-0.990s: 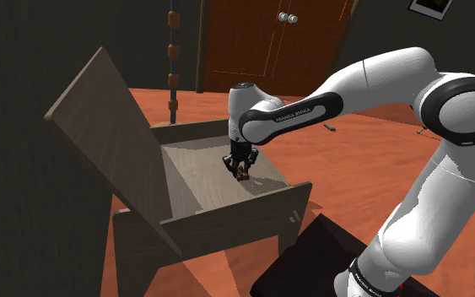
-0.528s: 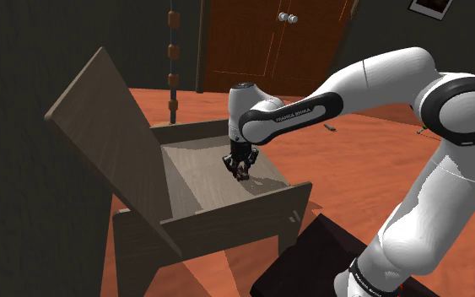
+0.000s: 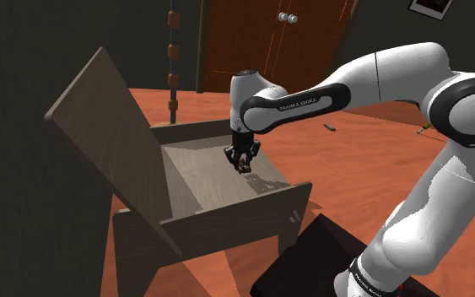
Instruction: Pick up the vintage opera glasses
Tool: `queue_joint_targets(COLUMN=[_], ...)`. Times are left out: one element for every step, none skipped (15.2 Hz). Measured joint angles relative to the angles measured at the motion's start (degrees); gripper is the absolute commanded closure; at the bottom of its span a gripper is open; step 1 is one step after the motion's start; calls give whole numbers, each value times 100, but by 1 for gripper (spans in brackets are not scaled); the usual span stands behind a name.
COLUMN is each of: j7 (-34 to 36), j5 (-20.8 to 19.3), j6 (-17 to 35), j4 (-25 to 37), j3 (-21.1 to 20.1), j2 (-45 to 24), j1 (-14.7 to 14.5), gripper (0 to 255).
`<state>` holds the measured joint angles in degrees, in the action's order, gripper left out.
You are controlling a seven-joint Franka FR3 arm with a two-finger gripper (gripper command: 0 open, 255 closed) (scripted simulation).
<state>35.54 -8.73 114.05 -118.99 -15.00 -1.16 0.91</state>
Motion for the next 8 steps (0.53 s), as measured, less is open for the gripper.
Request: queue_joint_targets(j7=[-27,-39,-50,-64,-82,-92,-111,-109], j5=[17,35,45,58,68,76,81,88], j6=[-81,-175,-232,-299,-375,-437,-508,-551], j4=[42,97,131,165,223,270,333,360], j3=[3,-1,-2,-2,0,-1,3,-2], j2=[43,84,110,143,163,180,191,206], j1=[4,0,-1,-1,1,0,4,-1], gripper=[255,255,255,255,255,255,255,255])
